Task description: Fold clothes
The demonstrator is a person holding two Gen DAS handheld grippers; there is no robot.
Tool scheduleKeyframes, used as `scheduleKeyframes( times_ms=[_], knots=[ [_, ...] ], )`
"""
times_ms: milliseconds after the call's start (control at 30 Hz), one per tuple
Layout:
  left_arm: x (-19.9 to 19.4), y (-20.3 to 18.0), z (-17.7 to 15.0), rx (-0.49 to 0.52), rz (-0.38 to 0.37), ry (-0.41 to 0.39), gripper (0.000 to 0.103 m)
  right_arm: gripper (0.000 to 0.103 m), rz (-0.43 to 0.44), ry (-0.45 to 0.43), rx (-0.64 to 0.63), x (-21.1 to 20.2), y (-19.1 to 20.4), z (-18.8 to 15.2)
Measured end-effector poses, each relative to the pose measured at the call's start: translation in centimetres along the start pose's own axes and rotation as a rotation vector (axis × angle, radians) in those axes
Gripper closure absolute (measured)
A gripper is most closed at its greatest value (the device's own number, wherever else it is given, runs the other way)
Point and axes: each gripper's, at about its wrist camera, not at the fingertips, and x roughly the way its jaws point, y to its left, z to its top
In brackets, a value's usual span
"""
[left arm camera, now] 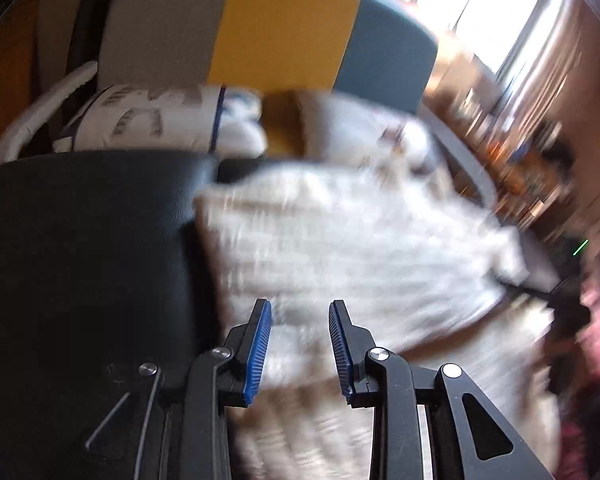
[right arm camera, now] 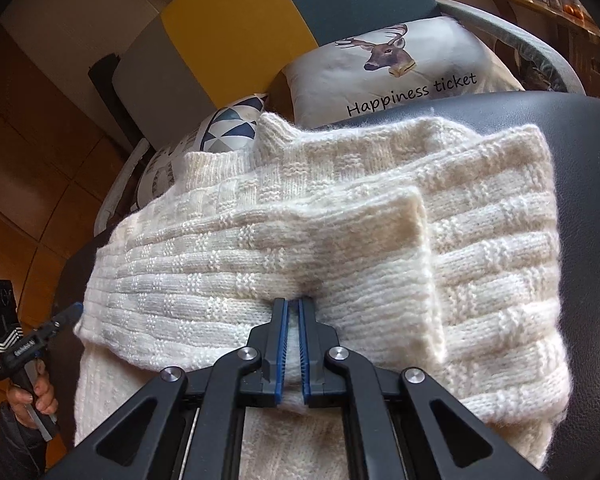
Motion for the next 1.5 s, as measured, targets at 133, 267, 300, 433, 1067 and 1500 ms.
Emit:
scheduleKeyframes(
  times_ms=[133,267,300,433,1067,1500],
  knots=[
    [-0.9,-0.2,-0.5,-0.025,0.027,-0.026,0.072,0.101,-0.11,-0.009,-0.14,0.2,2.1,-0.3],
    [-3.4,-0.7,0.6,-0.062,-0.013,-0.11,0.072,0.097,-0.129,-0.02,-0.192,-0.5,3.1,0.2],
    [-3.6,-1.0,1.0,-0.062,-0.02,-0.127,0.071,0.094,-0.12,-0.031,-0.196,-0.9,3.2,0.4],
    [-2.9,-1.8,2.4,-0.057,-0.016,-0.14,0.063,0.087,-0.112,-0.067,-0.201,-1.4,3.3,1.4],
    [2.7,-4.4,1.2,0.119,0.149,-0.064,0.06,0.09,-0.218,-0.037,-0.13,-1.5,0.4,-0.3],
    [-10.2,-2.2,-5.5,-0.112,-0.078,-0.106,0.048,0.073,0.195,-0.044,0.218,-18.6,-6.1,-14.7]
  ],
)
